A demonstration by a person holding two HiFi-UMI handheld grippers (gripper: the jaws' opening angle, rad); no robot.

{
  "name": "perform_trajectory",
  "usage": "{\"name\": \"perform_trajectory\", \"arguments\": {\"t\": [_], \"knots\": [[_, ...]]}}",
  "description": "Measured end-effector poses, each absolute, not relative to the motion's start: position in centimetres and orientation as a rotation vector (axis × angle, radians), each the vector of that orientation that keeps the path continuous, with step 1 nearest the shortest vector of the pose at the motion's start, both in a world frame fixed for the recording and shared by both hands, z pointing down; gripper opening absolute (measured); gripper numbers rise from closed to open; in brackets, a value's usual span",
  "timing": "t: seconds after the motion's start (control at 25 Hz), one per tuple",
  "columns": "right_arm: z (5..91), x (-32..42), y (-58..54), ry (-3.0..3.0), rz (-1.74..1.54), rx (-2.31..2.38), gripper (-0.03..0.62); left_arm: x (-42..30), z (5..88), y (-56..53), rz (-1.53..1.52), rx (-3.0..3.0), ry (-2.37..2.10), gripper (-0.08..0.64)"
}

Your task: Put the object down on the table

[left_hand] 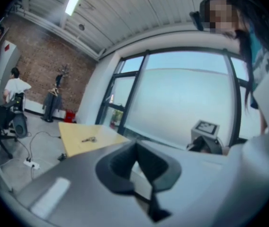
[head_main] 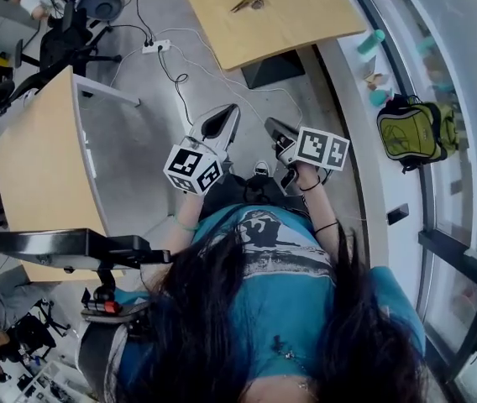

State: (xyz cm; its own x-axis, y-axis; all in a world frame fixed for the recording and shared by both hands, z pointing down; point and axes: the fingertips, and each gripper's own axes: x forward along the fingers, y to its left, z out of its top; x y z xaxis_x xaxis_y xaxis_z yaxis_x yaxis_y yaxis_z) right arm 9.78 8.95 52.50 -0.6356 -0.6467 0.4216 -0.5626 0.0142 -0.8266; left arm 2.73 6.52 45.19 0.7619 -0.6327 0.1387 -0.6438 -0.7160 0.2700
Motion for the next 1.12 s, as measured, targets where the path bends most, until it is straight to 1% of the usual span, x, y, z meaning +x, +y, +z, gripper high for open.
{"name": "perform_trajectory", "arguments": {"t": [0.2,0.44,0.72,1.12], "knots": [[53.4,8.5,8.6,2.201,-1.726,-1.276,0.013,1.8,46.4,7.1,0.122,2.677,-1.002,0.003],[53.9,7.9,8.9,2.198,-1.727,-1.276,0.012,1.7,46.9,7.5,0.133,2.681,-1.0,0.003],[51.8,1.0,11.2,2.162,-1.694,-1.331,0.012,-5.4,45.9,9.1,0.092,2.685,-0.945,0.003],[51.1,-2.6,12.3,2.155,-1.682,-1.377,0.013,-8.9,45.8,10.1,0.056,2.678,-0.906,0.003]]}}
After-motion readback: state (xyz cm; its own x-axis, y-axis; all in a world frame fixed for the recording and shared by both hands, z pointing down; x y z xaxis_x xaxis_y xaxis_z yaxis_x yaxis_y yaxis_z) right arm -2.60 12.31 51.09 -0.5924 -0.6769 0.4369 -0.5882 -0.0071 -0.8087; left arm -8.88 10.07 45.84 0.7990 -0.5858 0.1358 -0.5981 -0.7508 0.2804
